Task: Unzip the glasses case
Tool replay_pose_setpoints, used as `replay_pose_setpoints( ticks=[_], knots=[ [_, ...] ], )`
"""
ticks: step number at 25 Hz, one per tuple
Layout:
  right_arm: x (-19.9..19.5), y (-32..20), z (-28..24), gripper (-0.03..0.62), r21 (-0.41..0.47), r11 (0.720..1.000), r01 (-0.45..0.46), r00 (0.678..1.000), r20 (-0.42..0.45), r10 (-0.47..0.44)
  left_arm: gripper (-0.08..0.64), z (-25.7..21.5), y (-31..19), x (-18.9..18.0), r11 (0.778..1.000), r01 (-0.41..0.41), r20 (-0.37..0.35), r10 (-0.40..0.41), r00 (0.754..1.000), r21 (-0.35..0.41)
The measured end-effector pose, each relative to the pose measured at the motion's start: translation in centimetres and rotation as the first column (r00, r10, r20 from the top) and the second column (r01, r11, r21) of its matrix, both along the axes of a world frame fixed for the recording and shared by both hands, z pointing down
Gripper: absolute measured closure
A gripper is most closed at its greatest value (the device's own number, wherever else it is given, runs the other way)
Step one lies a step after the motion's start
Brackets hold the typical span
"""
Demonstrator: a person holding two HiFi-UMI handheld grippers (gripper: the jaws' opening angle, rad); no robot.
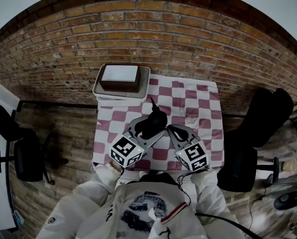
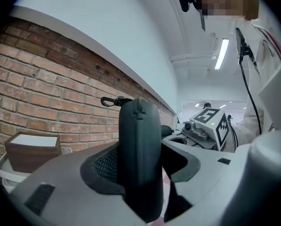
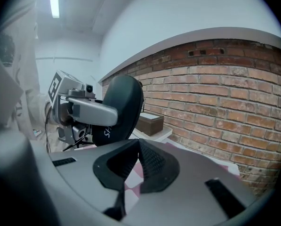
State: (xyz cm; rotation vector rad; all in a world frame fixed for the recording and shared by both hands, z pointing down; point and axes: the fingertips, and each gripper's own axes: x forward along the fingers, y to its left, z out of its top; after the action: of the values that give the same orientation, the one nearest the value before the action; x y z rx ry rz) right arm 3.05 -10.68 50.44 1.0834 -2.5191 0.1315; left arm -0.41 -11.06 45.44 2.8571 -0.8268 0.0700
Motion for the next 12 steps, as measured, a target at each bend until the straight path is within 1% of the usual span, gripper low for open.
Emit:
replay_pose_setpoints(
  ticks=[4,8,12],
  knots=[
    [-0.3,-0.7,-1.3,0.58,0.024,1.0,-0.001,1.0,0.024,0.0,0.311,-0.4,-0.3,0.2,1.0,-0.013,-0.005,0.013,1.0,-0.002],
    [-0.4,-1.0,-2.4,0.58,0.056,0.998,0.014,0.999,0.039,-0.016,0.311,-0.8,0.0,0.5,0.998,-0.066,-0.016,0.066,0.998,-0.01],
    [0.0,-1.1,-3.9,0.58,0.112,0.993,0.036,0.999,0.029,-0.039,0.311,-1.2,0.3,0.3,0.993,-0.116,-0.019,0.117,0.993,0.007]
  ],
)
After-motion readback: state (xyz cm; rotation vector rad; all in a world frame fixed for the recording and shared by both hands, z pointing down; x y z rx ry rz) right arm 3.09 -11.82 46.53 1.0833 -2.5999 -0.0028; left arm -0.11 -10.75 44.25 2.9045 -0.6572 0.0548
